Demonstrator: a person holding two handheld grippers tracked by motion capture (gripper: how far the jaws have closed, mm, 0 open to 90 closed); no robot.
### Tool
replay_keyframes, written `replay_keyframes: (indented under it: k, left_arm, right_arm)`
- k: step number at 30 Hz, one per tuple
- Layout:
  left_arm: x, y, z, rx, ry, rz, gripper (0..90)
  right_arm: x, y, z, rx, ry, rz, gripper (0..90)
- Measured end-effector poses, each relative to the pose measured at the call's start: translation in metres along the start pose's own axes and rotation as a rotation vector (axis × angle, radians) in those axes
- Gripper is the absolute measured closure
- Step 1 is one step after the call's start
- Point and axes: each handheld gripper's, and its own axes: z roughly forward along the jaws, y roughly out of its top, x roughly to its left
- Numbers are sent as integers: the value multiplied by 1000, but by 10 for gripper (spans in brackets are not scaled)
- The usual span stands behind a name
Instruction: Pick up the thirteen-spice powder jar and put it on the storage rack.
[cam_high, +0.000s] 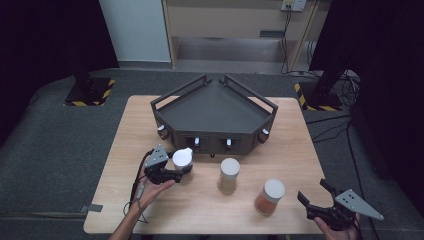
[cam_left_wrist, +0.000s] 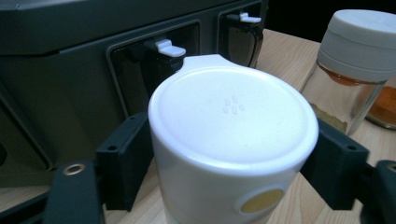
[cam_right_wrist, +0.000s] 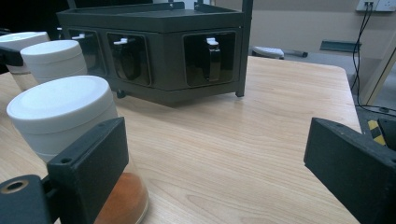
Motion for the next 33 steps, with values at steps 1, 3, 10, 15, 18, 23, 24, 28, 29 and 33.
replay_keyframes:
  k: [1,3,10,15,18,23,24,28,29,33]
  left_arm:
    - [-1,-1,0,-4,4,9,285]
    - [-2,0,0,-4,7,16,292]
    - [-3,-1,0,-7,9,23,296]
    - [2,1,-2,-4,-7,7,297]
    - [7,5,-6,-8,-23,-1,297]
    - [12,16,-14,-5,-46,7,297]
    - [12,16,-14,-5,-46,7,296]
    - [13,29,-20,-4,-56,25,297]
    - [13,32,-21,-5,-59,31,297]
    - [13,46,-28,-10,-67,49,297]
  right_arm:
    - [0,0,0,0,0,0,63]
    - [0,0,0,0,1,-1,63]
    - [0,0,0,-2,1,0,63]
    - [0,0,0,-1,2,-1,63]
    - [0,0,0,0,3,-3,62]
    - [0,0,1,0,0,-1,55]
    - [0,0,1,0,0,-1,55]
    - [0,0,1,0,-3,3,40]
    - [0,0,1,1,-4,4,40]
    - [1,0,2,3,-6,2,26]
